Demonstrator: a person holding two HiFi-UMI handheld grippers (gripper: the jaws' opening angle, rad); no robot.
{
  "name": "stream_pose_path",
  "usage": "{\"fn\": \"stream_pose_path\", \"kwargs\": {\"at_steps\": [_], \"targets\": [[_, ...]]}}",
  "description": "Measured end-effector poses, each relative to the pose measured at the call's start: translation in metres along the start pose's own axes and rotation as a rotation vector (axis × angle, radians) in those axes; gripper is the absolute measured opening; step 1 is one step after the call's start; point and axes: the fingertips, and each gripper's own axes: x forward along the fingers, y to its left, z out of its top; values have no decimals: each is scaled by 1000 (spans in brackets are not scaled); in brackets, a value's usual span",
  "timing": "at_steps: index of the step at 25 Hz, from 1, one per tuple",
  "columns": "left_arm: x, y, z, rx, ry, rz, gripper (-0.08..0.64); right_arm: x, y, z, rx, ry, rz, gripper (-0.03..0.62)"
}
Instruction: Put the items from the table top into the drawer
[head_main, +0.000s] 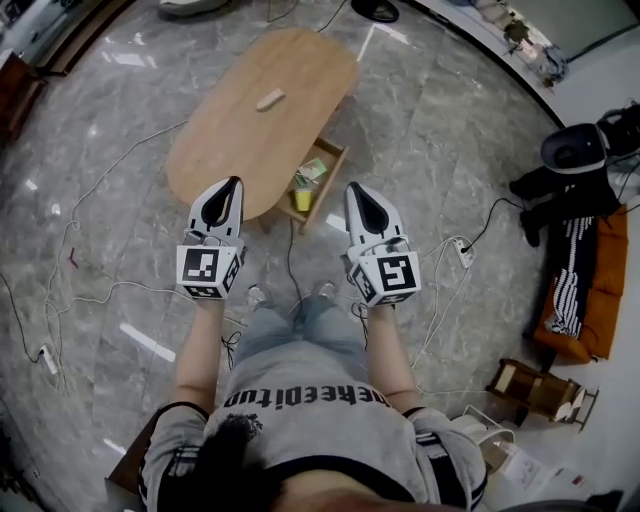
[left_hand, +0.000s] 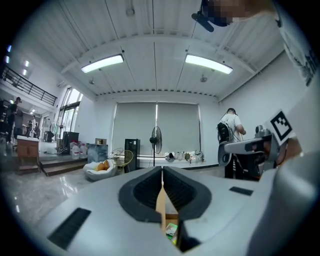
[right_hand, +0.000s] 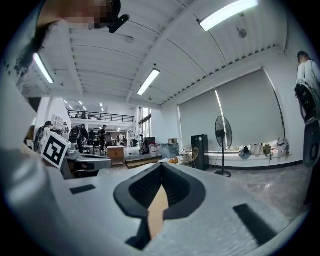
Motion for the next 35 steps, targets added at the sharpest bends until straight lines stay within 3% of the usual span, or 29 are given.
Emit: {"fn": "stream_pose_path", "kwargs": {"at_steps": [21,35], "targets": [[-37,15,73,-18,-149,-1,14,-23,29,52,-21,-100,-78,-5],[-55,43,88,-16,-195,-5,14,-12,56,60,-33,-119,-100,-5]]}}
